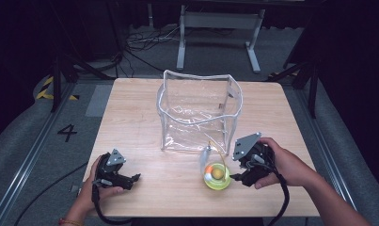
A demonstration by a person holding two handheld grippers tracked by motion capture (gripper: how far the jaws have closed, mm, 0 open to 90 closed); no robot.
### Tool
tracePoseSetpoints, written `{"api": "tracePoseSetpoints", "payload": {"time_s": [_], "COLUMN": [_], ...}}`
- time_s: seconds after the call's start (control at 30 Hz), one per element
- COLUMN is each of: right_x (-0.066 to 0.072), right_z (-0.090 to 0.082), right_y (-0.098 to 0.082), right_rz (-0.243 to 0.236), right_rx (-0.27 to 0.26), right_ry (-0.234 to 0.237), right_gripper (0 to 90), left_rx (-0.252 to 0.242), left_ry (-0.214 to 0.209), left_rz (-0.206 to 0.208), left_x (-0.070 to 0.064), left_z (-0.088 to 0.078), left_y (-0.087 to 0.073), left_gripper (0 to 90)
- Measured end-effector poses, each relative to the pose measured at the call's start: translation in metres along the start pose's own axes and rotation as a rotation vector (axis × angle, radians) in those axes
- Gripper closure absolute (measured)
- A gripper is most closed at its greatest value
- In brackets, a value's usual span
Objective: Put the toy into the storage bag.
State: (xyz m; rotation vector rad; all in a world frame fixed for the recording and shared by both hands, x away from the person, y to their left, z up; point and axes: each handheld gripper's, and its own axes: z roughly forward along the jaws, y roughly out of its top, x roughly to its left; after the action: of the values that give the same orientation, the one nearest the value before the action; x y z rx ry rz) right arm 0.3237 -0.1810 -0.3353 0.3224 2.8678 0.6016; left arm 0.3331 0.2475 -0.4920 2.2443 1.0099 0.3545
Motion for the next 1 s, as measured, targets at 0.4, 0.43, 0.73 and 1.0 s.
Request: {"api": "tracePoseSetpoints", "payload": {"time_s": [0.4, 0.43, 0.73, 1.0], "right_x": [0.004, 0.005, 0.002, -0.002], "right_z": [0.003, 0.003, 0.006, 0.0], "right_y": [0.018, 0.02, 0.029, 0.029], "right_rz": [-0.03, -0.04, -0.013, -0.003], "right_rx": [-0.007, -0.002, -0.011, -0.021], "right_ry": [0.018, 0.019, 0.025, 0.045], "right_gripper": [37.2, 39.9, 65.8, 86.3], "left_rx": [-0.001, -0.001, -0.001, -0.001], "left_ry": [-0.001, 0.0, 0.0, 0.0], "left_rz": [-0.002, -0.001, -0.001, -0.001], "left_x": [0.0, 0.0, 0.0, 0.0], "left_z": [0.0, 0.0, 0.0, 0.0], "left_y": [0.0, 0.0, 0.0, 0.0], "left_gripper": [0.5, 0.6, 0.5, 0.6]}}
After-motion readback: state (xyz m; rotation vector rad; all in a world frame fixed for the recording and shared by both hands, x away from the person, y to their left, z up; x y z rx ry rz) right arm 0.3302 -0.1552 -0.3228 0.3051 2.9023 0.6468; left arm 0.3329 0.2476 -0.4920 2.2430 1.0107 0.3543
